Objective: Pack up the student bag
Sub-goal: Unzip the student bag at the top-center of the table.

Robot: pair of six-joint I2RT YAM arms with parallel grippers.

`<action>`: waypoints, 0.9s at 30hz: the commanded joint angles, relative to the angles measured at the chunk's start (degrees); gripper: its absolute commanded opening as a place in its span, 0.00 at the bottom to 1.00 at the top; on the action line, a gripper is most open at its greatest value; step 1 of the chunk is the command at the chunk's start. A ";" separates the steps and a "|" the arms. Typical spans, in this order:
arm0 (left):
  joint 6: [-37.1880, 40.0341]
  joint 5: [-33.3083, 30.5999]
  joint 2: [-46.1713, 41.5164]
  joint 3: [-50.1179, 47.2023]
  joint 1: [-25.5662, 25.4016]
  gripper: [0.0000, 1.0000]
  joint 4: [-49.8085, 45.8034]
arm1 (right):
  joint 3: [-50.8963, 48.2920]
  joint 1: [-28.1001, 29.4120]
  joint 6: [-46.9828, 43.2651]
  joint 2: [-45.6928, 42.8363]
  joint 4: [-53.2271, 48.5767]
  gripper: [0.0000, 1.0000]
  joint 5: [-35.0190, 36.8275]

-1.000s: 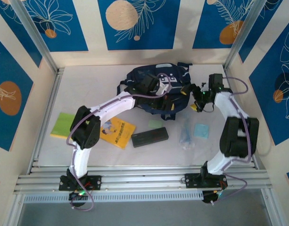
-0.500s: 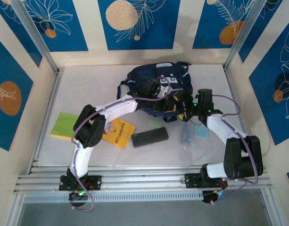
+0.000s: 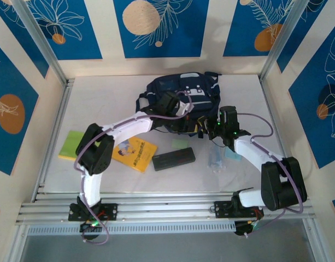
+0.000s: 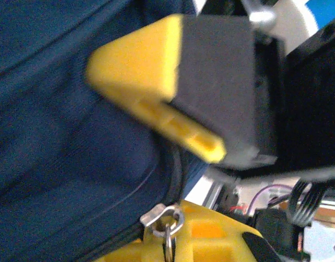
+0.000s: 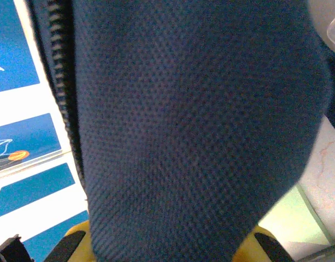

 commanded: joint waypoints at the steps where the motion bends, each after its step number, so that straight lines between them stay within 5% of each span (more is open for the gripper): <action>1: 9.35 -4.38 -7.22 -2.90 4.50 0.00 -13.28 | 1.58 -1.78 -4.95 -2.72 -5.15 0.00 7.26; 14: 19.43 -19.34 -8.87 -4.35 19.48 0.00 -23.67 | 2.94 -1.79 -13.25 -5.27 -10.47 0.00 7.71; 27: 29.16 -22.67 0.56 -1.87 29.45 0.00 -3.35 | 6.38 -2.03 -22.02 -3.57 -13.35 0.00 0.86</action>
